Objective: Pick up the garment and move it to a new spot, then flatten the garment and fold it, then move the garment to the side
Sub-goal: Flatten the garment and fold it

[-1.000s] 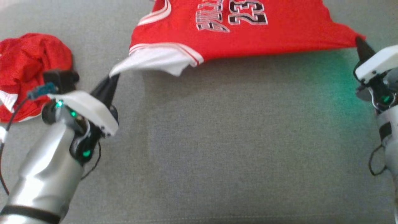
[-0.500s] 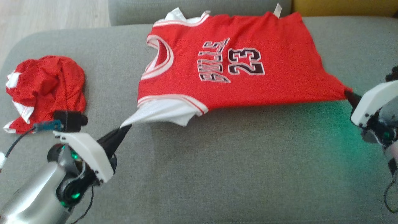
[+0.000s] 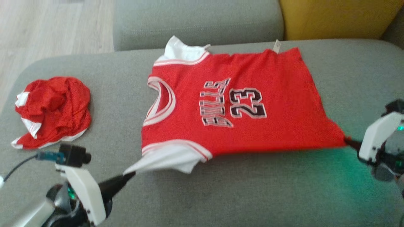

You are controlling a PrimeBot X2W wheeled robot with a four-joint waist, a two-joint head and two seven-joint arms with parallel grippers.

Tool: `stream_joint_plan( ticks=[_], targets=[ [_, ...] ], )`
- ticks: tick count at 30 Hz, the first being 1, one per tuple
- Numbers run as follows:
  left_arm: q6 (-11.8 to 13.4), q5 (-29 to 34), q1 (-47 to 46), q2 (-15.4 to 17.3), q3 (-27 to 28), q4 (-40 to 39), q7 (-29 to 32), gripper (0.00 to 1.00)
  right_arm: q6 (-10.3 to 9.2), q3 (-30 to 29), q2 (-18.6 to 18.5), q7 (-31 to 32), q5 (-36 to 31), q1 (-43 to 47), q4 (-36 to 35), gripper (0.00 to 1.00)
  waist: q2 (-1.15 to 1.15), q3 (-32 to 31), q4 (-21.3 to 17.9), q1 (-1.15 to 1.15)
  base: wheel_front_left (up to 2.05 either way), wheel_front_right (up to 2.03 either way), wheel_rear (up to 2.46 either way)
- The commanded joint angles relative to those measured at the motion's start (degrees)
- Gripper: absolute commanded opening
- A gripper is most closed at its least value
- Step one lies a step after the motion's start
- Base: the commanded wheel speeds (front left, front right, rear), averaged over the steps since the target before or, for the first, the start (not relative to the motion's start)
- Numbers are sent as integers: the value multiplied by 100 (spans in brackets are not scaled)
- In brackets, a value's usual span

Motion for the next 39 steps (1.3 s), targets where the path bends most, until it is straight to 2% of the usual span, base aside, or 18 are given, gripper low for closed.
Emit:
stream_joint_plan(
  ticks=[1,6,11,19,24,33,39],
  targets=[
    [6,-125,-124,359,255,-239,84,0,-5,3,-231,252,123,97,-207,0,0,-114,-39,1,0,0,0],
    [84,-429,182,675,169,-666,501,0,-5,44,-425,1012,217,456,-512,0,0,-212,-96,1,0,0,0],
    [171,-570,317,902,161,-1004,705,0,-5,-6,-549,1440,126,689,-803,0,0,-230,-139,1,0,0,0],
    [427,-446,-12,948,356,-1244,687,0,-5,-457,-419,1483,-392,624,-1301,0,0,-49,-176,1,0,0,0],
    [433,-242,-520,904,373,-1281,890,0,-5,-651,-324,1572,-910,408,-1519,0,0,186,-163,1,0,0,0],
    [372,88,-1646,474,362,-870,1185,0,-5,-1111,79,1402,-1612,-229,-1606,0,0,766,-117,1,0,0,0],
    [243,366,-2430,-137,322,-255,998,0,-5,-1246,299,1013,-1855,-671,-1538,0,0,1271,-99,1,0,0,0]
  ],
)
